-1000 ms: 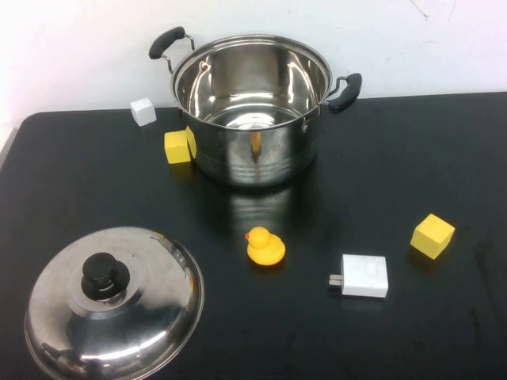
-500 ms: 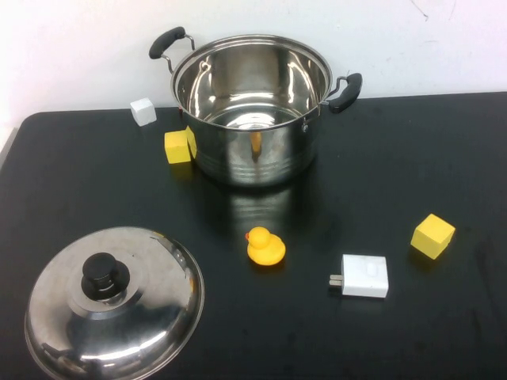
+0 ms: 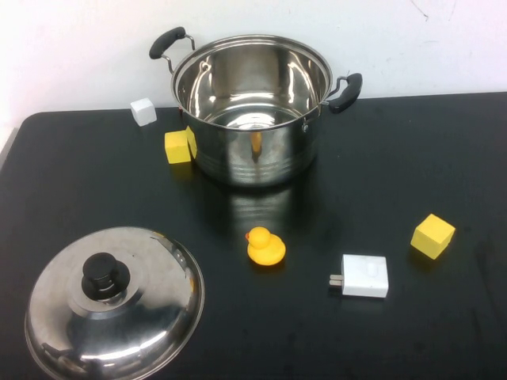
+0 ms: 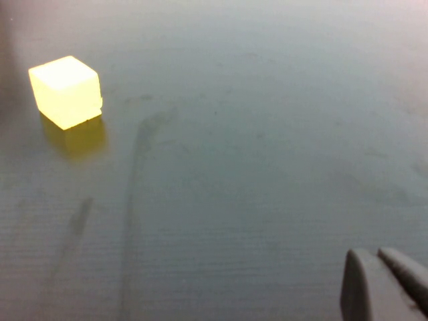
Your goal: Cover the pot
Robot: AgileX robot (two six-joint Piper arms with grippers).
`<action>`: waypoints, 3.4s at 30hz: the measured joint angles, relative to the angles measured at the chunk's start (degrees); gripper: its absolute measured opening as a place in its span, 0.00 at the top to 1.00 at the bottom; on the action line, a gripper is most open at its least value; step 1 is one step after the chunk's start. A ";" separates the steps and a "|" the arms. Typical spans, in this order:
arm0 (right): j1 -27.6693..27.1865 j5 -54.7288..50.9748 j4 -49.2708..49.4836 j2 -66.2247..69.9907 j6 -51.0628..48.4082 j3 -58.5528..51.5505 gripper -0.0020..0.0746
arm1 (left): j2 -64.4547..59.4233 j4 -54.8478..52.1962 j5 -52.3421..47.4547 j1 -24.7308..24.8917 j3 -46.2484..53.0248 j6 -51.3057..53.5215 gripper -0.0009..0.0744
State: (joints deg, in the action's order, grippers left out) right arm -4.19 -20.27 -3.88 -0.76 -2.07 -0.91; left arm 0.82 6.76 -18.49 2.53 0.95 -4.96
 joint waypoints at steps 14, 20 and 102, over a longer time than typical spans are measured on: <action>0.00 0.00 0.00 0.00 0.00 0.00 0.98 | 0.00 0.00 0.00 0.00 0.00 0.00 0.99; 0.00 0.00 0.00 0.00 0.00 0.00 0.98 | 0.00 0.00 0.00 0.00 0.00 0.00 0.99; 0.00 0.00 0.00 0.00 0.00 0.00 0.98 | 0.00 6.09 53.02 0.00 -0.87 2.44 0.99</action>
State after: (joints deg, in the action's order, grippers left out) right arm -4.19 -20.27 -3.88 -0.76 -2.07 -0.91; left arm 0.82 12.84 34.53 2.53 0.08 -2.52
